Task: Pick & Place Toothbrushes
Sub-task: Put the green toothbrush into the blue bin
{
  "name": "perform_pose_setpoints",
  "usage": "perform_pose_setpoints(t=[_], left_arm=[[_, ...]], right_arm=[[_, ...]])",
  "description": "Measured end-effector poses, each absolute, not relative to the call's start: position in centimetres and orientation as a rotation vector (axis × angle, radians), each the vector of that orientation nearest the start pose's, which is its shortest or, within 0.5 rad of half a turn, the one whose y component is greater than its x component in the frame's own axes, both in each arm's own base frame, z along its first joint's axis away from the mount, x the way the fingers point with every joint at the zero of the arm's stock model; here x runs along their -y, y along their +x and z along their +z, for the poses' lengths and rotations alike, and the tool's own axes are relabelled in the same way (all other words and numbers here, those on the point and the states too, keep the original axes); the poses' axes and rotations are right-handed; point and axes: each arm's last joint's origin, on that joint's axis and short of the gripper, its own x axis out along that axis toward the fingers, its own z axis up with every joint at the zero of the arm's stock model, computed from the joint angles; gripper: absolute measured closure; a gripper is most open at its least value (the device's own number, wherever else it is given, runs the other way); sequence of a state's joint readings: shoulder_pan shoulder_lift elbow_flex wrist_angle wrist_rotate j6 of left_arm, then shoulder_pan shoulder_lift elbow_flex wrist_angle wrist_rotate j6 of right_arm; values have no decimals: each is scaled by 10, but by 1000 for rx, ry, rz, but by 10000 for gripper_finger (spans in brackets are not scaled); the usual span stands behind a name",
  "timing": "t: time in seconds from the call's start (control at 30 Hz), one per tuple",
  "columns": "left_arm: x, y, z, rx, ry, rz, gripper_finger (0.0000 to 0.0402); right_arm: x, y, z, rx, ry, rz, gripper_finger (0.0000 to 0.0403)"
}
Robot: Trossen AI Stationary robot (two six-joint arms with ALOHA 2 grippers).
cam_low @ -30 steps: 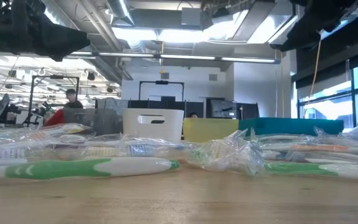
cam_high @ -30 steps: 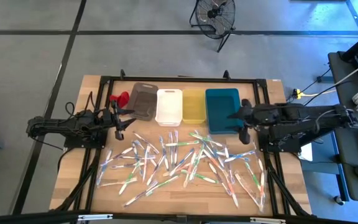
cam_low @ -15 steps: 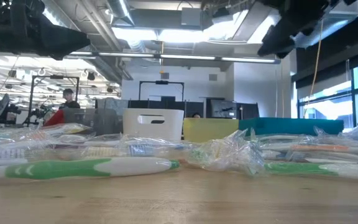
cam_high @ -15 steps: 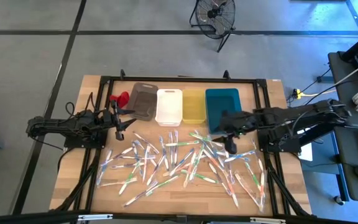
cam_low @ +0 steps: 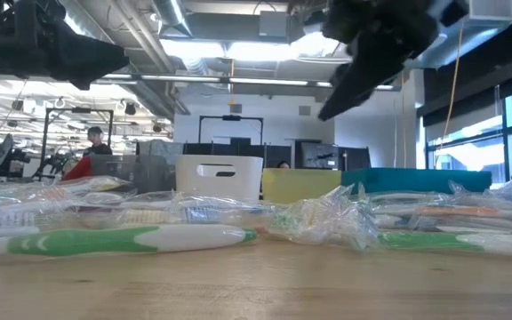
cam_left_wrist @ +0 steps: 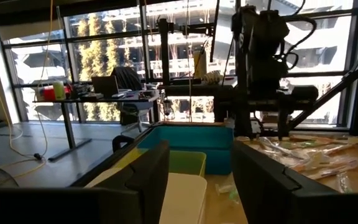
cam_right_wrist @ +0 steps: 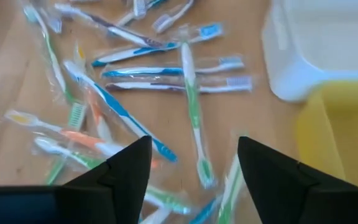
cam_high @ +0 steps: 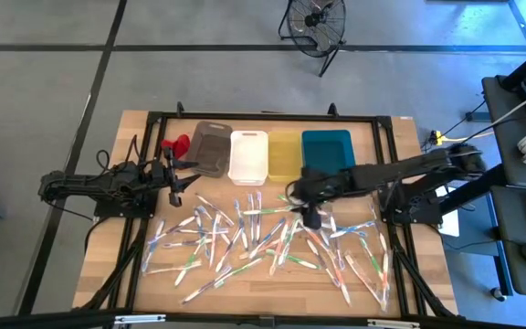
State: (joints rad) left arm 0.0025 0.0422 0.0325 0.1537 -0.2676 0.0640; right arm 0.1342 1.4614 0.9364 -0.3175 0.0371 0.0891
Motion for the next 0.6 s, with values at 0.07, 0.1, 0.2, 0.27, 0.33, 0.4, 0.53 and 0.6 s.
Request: perform_pose_setpoints(t=[0.07, 0.1, 0.2, 0.27, 0.33, 0.4, 0.53, 0.6], left_arm=[[-8, 96, 186, 134, 44, 274, 237], [-8, 96, 186, 134, 42, 274, 238], [-8, 96, 186, 136, 30, 273, 239], [-8, 96, 186, 137, 29, 273, 240], [-8, 96, 186, 138, 28, 273, 240], [-8, 96, 186, 139, 27, 273, 239], [-8, 96, 186, 140, 28, 273, 238], [-8, 96, 186, 140, 28, 273, 239]], right_arm=[[-41, 310, 220, -857, -30, 72, 157], [-42, 317, 218, -866, -47, 79, 157], [-43, 335, 212, -921, -100, 98, 164], [-42, 345, 206, -970, -113, 98, 170], [-40, 354, 198, -1007, -121, 95, 176], [-37, 362, 188, -1041, -146, 103, 181], [-34, 378, 175, -1077, -156, 102, 188], [-35, 384, 171, -1085, -162, 106, 190]])
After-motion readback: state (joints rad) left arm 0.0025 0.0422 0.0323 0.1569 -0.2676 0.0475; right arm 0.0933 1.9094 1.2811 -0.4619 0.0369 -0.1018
